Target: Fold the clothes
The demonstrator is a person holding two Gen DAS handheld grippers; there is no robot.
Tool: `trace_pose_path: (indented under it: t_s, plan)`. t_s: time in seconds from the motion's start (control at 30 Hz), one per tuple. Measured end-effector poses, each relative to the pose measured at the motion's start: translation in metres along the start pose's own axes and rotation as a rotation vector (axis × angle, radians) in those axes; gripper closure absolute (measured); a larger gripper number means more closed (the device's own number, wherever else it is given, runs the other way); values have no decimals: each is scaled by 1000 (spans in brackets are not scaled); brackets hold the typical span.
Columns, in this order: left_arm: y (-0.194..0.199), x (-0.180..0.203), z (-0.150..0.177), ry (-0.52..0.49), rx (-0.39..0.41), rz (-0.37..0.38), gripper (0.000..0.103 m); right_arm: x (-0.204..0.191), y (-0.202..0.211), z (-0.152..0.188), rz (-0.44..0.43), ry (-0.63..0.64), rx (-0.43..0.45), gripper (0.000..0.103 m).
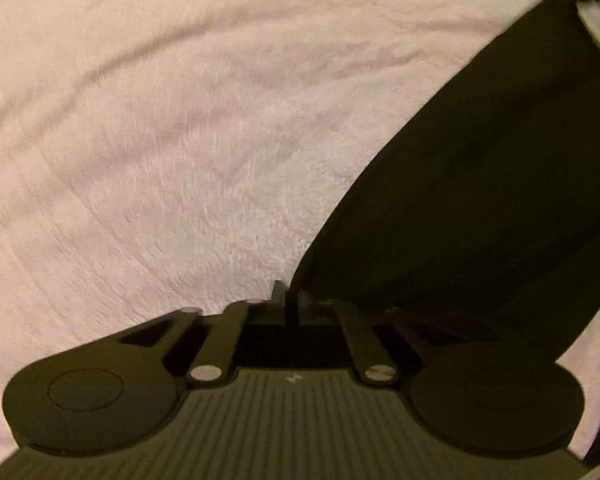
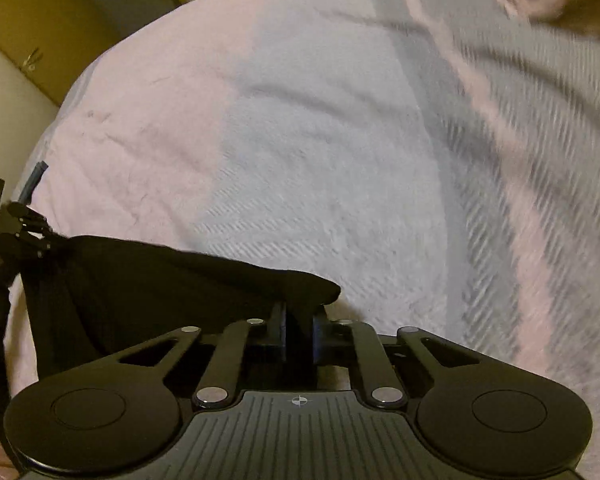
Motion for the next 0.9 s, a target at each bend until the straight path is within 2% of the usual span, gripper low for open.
trace_pose_path:
  t_s: [0.07,0.2,0.3,0.4,0.43,0.47,0.5,0.57,0.67,0.77,0.83,0.9]
  plan:
    - [18,0,-11,-47,53,-41,103,-4,16,-17,20,36,40,96]
    - [44,-17,-43,16,210,-84,103,7,31,-41,82,56,99,97]
    - [19,-15,-47,-29,175,-116,100,16,13,-31,155,80,76,96]
    - [15,-17,-36,-14,167,-164,85,21,-1,-17,219,48,68,94]
    - [14,-18,-33,-9,164,-180,82,21,1,-16,241,37,75,88]
    - [13,-18,-29,-3,162,-196,77,20,3,-16,265,29,82,75]
    - [24,-23,-23,16,180,-202,71,16,8,-16,296,43,89,71]
    - [56,-36,-5,30,214,-231,66,-1,22,-18,352,96,113,65]
    - [108,-54,40,22,209,-312,57,-28,42,-19,428,171,150,63]
    - [143,-65,101,38,138,-364,55,-79,47,-6,359,165,178,62]
    - [152,-52,146,67,77,-325,56,-119,40,12,297,164,171,61]
    - [153,-26,191,32,16,-288,56,-158,31,31,236,163,157,60]
Point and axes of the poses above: each gripper's, at about its wrist camera, not at the fingertips, and y roughly against the way its jaws point, x to its right, z to its underside, the point moved 10 cm from there along -y, roughly the way its jaws point, and after that the axes turned 7 degrees about x, right-handed, at the moved point
